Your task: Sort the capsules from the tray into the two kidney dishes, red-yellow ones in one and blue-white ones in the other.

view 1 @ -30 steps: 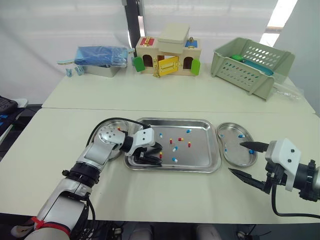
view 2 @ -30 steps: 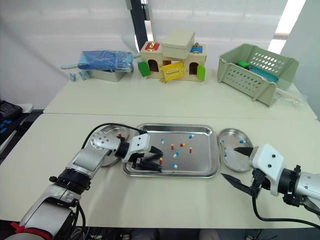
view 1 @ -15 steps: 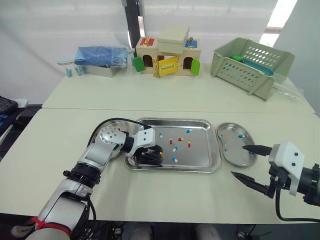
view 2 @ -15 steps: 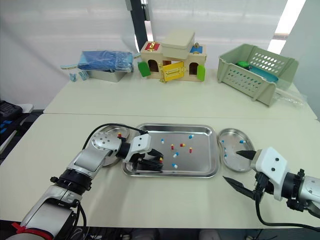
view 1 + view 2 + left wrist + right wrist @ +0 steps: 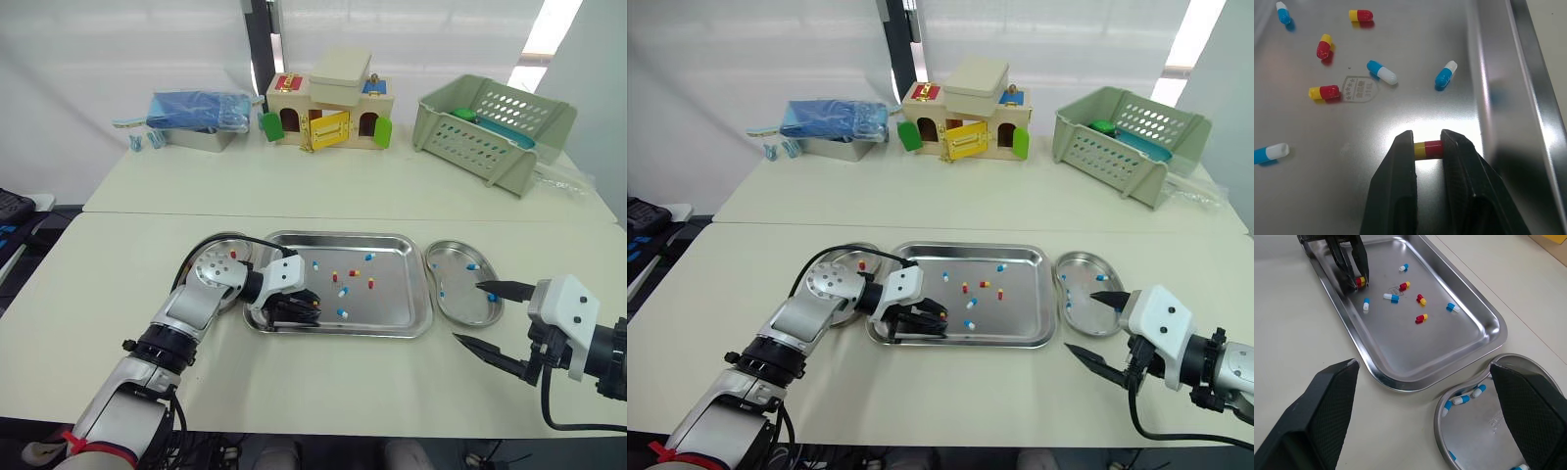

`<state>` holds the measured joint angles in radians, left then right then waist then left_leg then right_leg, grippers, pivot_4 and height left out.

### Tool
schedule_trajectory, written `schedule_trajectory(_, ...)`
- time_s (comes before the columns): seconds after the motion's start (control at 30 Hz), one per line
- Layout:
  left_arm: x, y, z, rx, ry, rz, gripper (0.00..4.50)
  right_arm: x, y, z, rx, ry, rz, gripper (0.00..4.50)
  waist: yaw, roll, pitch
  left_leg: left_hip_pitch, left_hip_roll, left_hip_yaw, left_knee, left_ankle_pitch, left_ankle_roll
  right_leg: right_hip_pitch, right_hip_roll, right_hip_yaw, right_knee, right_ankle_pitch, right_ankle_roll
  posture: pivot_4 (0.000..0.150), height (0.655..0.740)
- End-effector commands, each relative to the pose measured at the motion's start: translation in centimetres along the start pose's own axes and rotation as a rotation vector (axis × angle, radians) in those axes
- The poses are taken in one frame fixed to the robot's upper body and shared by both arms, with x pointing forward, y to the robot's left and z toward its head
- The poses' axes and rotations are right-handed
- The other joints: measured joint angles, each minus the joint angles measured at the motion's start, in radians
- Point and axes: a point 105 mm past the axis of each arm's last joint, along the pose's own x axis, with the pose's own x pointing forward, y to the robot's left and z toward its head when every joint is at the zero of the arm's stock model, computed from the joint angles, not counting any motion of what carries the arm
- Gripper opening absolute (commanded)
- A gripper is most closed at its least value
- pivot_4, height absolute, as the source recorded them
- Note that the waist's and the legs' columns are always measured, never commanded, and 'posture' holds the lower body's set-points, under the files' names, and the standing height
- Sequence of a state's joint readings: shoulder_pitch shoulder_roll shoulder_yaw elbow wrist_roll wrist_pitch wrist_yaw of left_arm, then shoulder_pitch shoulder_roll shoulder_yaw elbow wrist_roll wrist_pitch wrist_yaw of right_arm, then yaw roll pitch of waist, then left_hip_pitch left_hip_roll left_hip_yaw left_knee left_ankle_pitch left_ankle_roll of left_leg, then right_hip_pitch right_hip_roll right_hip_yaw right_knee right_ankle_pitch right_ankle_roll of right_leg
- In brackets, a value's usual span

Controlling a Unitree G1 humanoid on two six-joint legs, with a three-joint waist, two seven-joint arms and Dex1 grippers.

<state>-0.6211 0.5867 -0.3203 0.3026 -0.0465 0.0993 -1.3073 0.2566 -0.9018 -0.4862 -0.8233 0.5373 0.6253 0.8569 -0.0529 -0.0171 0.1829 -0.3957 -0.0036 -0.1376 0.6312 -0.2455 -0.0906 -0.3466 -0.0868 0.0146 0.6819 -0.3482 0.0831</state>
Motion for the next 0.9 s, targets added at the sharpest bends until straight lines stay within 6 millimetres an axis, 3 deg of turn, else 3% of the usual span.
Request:
schedule_trajectory(0.03,-0.5,0.4,0.7,0.001,-0.031,0.042,0.47,0.0,0.1,0.6,-0.029,-0.014,0.013,4.50,0.000,0.000,0.000,0.000,0.000,0.000,0.000,0.000,0.000,0.000,0.000,0.000,0.000,0.000,0.000,0.150,0.7400)
schedule_trajectory(0.2,-2.4,2.1,3.3,-0.008,-0.117,0.158,0.47,0.1,0.1,0.7,-0.031,-0.016,0.021,4.50,0.000,0.000,0.000,-0.001,0.000,0.000,0.000,0.000,0.000,-0.001,0.000,0.000,0.000,0.000,0.000,0.150,0.7400)
schedule_trajectory(0.37,-7.3,3.2,3.9,-0.061,-0.131,0.337,0.47,0.1,0.2,0.7,-0.027,-0.019,0.032,4.50,-0.008,0.000,0.000,-0.001,0.000,-0.001,0.000,0.000,0.000,-0.001,0.000,0.000,0.000,0.000,0.000,0.150,0.7400)
schedule_trajectory(0.53,-12.3,3.0,1.3,-0.168,-0.071,0.500,0.47,0.3,0.3,0.7,-0.020,-0.023,0.045,4.50,-0.008,0.000,0.000,0.001,0.000,0.000,-0.001,0.000,0.000,0.000,0.000,0.000,0.000,0.000,0.000,0.150,0.7400)
schedule_trajectory(0.63,-15.2,2.7,-2.1,-0.243,0.018,0.607,0.47,0.5,0.1,0.6,-0.023,-0.024,0.059,4.50,-0.004,0.000,0.000,0.000,0.000,0.000,-0.001,0.000,0.000,0.000,0.000,0.000,0.000,0.000,0.000,0.150,0.7400)
schedule_trajectory(0.9,-15.3,3.1,-5.2,-0.324,0.028,0.676,0.47,1.3,-0.4,0.7,-0.033,-0.038,0.080,4.50,0.006,0.000,0.000,0.000,0.000,-0.001,0.000,0.000,0.001,-0.001,-0.001,0.000,-0.001,0.000,0.000,0.150,0.7400)
